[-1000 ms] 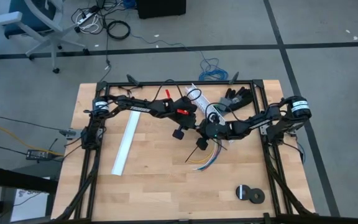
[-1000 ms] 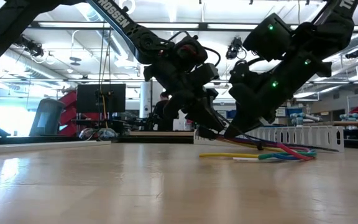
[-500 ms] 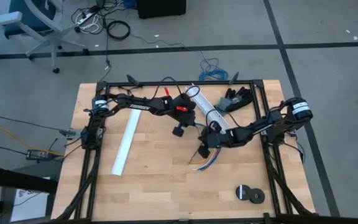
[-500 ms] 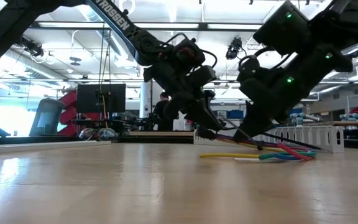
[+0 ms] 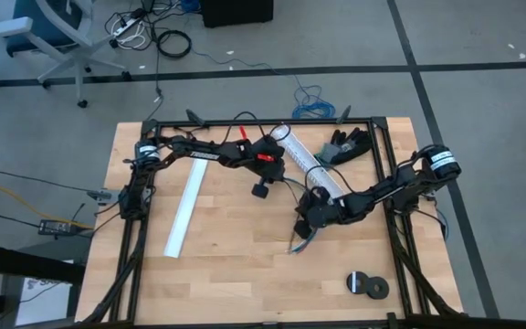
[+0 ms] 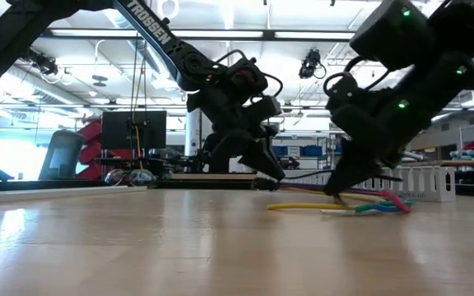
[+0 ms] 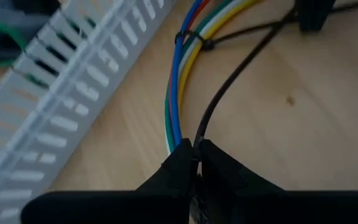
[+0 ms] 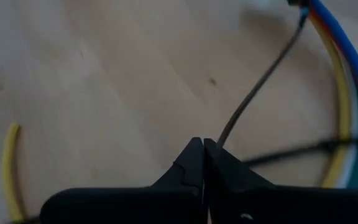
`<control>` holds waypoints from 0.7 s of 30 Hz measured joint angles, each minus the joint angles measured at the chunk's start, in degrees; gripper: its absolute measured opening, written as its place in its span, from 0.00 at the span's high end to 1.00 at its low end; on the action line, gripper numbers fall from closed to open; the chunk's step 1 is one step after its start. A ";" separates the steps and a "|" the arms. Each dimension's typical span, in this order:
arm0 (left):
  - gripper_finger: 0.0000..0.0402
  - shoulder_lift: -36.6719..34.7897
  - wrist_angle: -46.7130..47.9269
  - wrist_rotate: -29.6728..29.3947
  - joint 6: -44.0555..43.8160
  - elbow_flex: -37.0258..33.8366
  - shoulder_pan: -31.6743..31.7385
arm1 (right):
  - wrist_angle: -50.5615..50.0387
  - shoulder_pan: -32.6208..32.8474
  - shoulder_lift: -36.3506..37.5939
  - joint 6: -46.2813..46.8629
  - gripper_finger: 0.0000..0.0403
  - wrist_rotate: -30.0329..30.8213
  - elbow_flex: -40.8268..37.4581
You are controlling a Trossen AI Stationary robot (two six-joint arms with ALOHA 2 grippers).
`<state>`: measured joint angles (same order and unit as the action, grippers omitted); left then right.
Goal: Ziptie cables
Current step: Wrap the cable wires with black zip tie
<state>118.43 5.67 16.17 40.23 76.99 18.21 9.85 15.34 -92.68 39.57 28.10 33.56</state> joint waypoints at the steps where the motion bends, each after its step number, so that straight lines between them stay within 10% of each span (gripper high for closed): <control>1: 0.92 0.00 0.09 -0.13 0.00 -0.31 0.15 | -1.05 0.60 0.00 1.36 1.00 0.51 0.00; 13: 0.90 0.02 -0.02 0.14 -4.56 -1.35 0.17 | -5.43 4.10 -0.02 11.17 0.98 4.19 0.00; 21: 0.64 0.02 0.42 0.92 -5.53 -1.35 0.12 | -4.34 4.08 0.04 10.95 0.88 3.81 0.00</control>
<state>118.45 6.09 17.08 34.69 75.64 18.33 5.50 19.42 -92.65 50.52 31.91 33.56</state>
